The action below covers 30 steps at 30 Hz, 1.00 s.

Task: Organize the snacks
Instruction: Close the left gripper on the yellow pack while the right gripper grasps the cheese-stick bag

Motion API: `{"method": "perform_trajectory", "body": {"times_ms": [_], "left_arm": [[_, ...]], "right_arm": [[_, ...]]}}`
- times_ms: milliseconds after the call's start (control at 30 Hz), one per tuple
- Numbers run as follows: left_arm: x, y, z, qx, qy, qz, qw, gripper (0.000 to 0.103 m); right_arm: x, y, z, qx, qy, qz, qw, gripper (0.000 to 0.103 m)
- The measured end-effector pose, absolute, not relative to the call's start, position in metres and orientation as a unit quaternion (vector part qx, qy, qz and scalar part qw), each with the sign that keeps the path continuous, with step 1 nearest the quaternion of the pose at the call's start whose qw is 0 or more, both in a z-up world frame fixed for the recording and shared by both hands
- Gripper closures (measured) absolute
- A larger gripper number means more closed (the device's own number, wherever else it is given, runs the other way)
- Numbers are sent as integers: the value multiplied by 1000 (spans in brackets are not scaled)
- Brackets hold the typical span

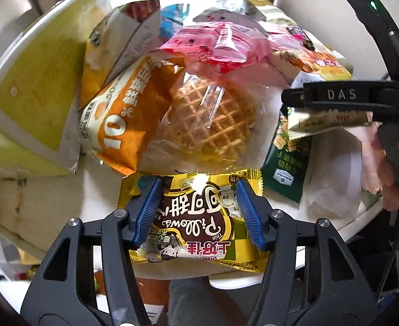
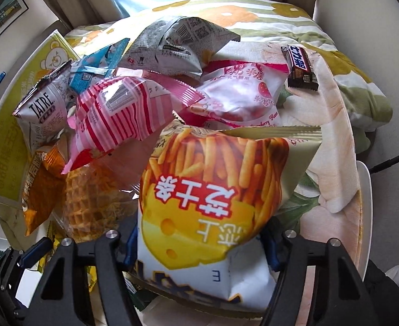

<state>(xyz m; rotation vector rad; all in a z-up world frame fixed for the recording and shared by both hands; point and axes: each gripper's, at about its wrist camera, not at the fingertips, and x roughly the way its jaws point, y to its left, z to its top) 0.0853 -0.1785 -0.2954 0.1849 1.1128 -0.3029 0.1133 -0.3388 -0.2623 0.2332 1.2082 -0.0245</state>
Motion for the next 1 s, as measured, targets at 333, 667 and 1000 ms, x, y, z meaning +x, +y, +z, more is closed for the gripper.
{"method": "perform_trajectory", "body": {"times_ms": [333,667,1000], "left_arm": [[64,-185,-251,223,452,-226,833,0],[56,-198,-262,420,429,-422,679,0],[63,-211,-307,468,453,-490,579,23]], "right_arm": [[103,-349,-240,124,544,-25,829,43],[78,-353,-223,159,521,-63,836,43],[63,-355,-229,191,511,-100,832,43]]}}
